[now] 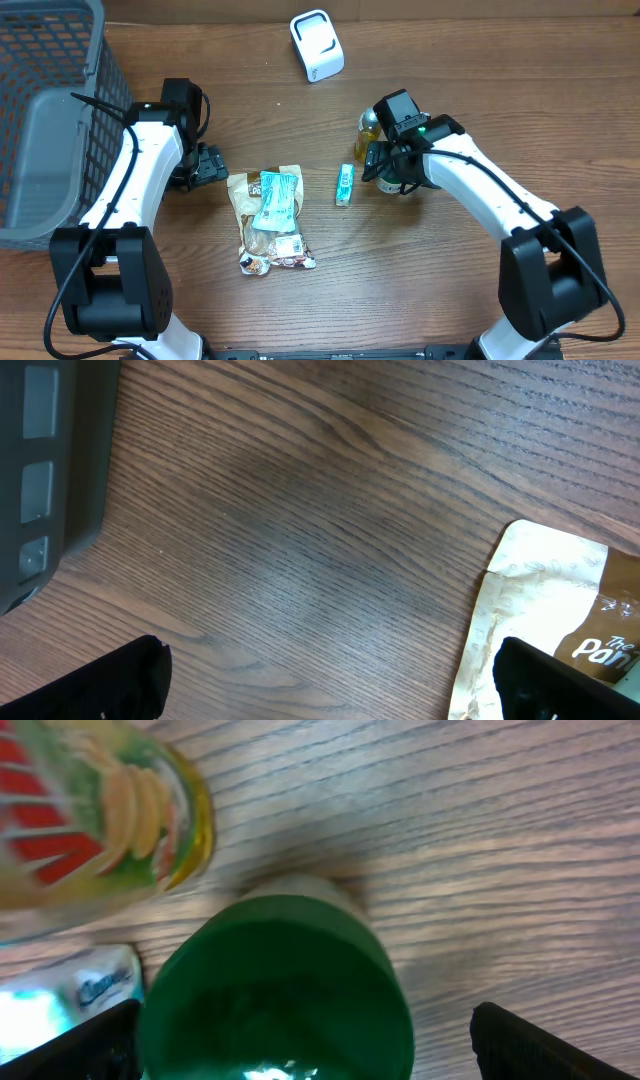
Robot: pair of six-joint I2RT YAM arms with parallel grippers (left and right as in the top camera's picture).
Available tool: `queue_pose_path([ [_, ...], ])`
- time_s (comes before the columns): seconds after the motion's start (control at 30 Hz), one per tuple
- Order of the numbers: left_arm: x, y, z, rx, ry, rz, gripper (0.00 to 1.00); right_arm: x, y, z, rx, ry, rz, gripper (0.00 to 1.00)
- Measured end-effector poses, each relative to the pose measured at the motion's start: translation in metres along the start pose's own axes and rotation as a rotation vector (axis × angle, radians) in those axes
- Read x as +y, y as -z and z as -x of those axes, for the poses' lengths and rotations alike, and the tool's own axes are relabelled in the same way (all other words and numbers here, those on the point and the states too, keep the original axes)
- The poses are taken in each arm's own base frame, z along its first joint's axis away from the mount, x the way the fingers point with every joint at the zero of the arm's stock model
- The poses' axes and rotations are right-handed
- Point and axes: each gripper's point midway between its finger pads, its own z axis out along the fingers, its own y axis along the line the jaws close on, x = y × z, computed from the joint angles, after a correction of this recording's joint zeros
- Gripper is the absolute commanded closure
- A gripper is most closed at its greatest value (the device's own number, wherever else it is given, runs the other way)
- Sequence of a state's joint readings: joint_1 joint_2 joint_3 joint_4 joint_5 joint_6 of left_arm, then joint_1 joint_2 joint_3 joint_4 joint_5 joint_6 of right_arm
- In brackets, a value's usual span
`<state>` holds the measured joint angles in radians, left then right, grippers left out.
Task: Scan the item barcode
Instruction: 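Move the right gripper over the green-lidded jar and lower onto it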
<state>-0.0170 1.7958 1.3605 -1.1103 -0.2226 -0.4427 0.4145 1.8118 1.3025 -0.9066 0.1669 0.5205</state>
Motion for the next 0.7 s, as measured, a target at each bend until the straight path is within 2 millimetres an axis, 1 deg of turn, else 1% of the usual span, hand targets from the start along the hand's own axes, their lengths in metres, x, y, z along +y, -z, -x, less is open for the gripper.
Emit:
queue_pose_path([
  [0.2, 0.0000, 0.0000, 0.0000, 0.000, 0.000, 0.000, 0.00, -0.0025, -0.0011, 0.0022, -0.012, 0.000, -0.017, 0.00],
  [0.47, 0.0000, 0.0000, 0.0000, 0.000, 0.000, 0.000, 0.00, 0.0015, -0.0010, 0.0091, -0.040, -0.005, -0.002, 0.00],
  [0.6, 0.0000, 0.0000, 0.0000, 0.000, 0.000, 0.000, 0.01, 0.0018, -0.0009, 0.0096, -0.042, -0.005, -0.001, 0.07],
  [0.7, 0.0000, 0.0000, 0.0000, 0.000, 0.000, 0.000, 0.01, 0.0018, -0.0009, 0.0096, -0.042, -0.005, -0.001, 0.08],
])
